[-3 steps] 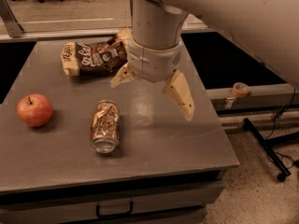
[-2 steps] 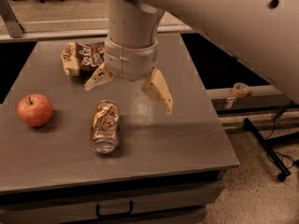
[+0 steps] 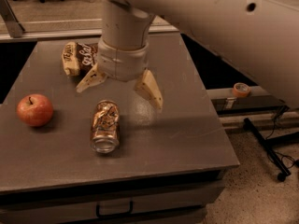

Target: Place orange can upright

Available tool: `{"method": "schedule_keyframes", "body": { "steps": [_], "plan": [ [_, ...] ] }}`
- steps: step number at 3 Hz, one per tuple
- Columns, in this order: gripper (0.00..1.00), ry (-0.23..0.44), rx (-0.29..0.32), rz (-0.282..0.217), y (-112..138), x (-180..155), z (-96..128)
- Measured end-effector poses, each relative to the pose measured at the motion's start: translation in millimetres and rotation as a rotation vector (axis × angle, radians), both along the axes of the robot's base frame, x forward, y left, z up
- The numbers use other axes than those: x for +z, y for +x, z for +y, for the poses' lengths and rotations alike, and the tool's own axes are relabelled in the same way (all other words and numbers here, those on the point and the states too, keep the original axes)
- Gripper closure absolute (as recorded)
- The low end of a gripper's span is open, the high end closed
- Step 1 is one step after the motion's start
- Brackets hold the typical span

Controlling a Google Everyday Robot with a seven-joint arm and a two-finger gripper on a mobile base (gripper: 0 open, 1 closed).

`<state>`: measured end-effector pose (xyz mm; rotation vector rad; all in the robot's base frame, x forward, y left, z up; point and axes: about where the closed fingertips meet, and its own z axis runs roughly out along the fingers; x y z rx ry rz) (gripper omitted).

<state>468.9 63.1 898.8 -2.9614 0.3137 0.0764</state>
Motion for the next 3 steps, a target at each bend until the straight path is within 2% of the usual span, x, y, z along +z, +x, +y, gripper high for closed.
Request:
{"method": "schedule_keyframes", "body": {
  "steps": [2,3],
  "plan": [
    [0.0,0.077,0.238,0.061,5,-28,47],
    [0.0,0.055,0.32,0.044,-2,-40,59]
  ]
}}
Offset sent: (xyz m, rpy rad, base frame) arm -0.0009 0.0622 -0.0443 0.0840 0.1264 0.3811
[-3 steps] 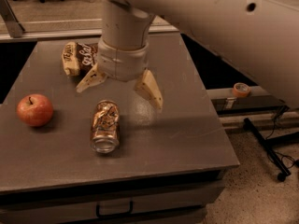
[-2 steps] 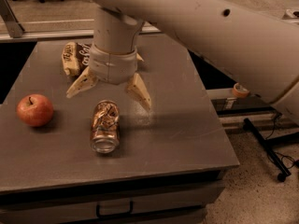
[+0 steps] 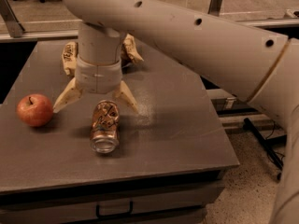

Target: Place orange can upright

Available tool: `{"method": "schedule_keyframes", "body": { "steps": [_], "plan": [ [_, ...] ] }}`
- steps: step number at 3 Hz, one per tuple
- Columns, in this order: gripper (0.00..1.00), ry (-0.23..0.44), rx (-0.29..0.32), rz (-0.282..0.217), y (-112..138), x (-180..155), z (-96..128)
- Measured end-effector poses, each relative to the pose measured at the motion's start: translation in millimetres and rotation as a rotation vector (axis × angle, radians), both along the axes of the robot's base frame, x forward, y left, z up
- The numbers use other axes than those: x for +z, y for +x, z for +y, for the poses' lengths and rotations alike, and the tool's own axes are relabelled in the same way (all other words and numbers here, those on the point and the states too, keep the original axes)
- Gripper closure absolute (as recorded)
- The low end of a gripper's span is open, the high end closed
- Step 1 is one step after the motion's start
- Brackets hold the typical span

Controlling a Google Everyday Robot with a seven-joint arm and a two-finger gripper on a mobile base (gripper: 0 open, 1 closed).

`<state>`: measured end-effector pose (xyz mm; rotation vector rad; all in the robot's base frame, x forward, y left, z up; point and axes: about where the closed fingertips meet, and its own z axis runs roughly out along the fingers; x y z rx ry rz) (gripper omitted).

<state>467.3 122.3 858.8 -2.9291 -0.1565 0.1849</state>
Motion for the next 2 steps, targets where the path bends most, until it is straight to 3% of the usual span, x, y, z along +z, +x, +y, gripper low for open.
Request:
{"method": "schedule_keyframes", "body": {
  "steps": [1,2],
  "plan": [
    [0.17,-0.019,0.05,-0.028,-2.5,-9.2,3.4],
    [0.4,-0.035,0.037,-0.043,-2.9,-15.9,-0.3]
  ]
}}
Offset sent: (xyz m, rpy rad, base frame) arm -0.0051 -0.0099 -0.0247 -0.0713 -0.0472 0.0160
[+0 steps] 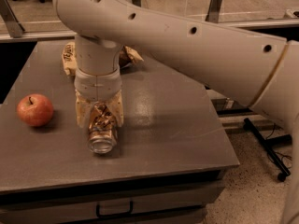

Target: Place orange can upright

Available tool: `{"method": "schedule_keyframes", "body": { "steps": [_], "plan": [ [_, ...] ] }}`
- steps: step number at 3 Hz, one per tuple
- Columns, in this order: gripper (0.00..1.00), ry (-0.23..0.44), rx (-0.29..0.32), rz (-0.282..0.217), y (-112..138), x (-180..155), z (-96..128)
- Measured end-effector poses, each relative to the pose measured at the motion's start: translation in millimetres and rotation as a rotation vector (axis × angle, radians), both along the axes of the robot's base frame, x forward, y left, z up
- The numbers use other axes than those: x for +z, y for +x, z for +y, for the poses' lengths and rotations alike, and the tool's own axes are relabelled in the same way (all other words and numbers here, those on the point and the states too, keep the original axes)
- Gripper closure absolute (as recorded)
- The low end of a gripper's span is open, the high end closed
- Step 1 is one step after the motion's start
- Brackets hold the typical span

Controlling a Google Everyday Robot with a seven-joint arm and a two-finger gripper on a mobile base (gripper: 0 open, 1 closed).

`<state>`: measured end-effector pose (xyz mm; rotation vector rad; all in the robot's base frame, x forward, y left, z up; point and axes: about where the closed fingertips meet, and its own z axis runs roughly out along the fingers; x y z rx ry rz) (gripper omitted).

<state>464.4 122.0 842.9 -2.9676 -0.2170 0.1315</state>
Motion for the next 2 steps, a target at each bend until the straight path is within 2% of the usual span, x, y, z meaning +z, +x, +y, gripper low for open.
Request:
{"method": "schedule_keyframes", "body": {
  "steps": [1,2],
  "plan": [
    [0.65,-0.026,-0.024,-0.011,3,-4,-2],
    [0.87,0.0,-0.02,-0.039,9,7,6]
  ]
}}
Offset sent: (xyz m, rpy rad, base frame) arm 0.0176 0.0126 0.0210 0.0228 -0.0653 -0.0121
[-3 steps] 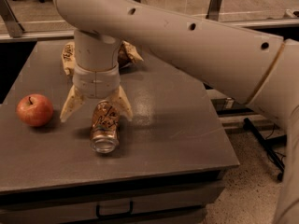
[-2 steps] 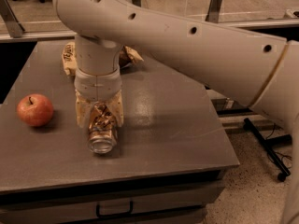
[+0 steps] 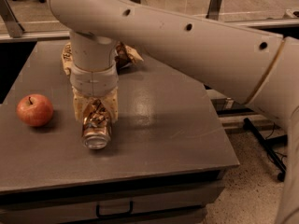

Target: Place orange can upright

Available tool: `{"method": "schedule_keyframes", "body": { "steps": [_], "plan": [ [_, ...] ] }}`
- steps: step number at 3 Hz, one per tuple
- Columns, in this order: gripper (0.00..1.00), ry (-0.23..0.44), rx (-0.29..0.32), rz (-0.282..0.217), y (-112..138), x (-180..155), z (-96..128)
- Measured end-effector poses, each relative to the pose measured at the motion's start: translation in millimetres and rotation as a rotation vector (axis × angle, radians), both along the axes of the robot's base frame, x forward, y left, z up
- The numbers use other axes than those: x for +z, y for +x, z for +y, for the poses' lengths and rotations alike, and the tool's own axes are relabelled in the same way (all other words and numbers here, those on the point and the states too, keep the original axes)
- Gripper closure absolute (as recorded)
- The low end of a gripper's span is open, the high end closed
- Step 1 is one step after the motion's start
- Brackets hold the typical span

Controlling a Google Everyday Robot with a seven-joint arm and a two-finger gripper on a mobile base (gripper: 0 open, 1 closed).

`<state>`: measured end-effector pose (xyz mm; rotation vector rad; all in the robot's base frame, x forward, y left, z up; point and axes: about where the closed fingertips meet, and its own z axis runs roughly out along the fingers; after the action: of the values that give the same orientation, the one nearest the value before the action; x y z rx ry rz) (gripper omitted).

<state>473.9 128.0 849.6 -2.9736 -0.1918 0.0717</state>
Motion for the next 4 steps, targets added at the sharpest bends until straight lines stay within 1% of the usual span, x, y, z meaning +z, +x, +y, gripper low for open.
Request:
{"method": "schedule_keyframes", "body": {
  "steps": [1,2,3,4],
  "plan": [
    [1.0,0.074,0.026,-0.111,24,43,2],
    [1.0,0.128,0.027,-0.217,53,81,-14],
    [1.0,0.201,0.066,-0.326,69,108,-37],
    [1.0,0.292,0.109,-0.426,81,129,-65]
  ]
}}
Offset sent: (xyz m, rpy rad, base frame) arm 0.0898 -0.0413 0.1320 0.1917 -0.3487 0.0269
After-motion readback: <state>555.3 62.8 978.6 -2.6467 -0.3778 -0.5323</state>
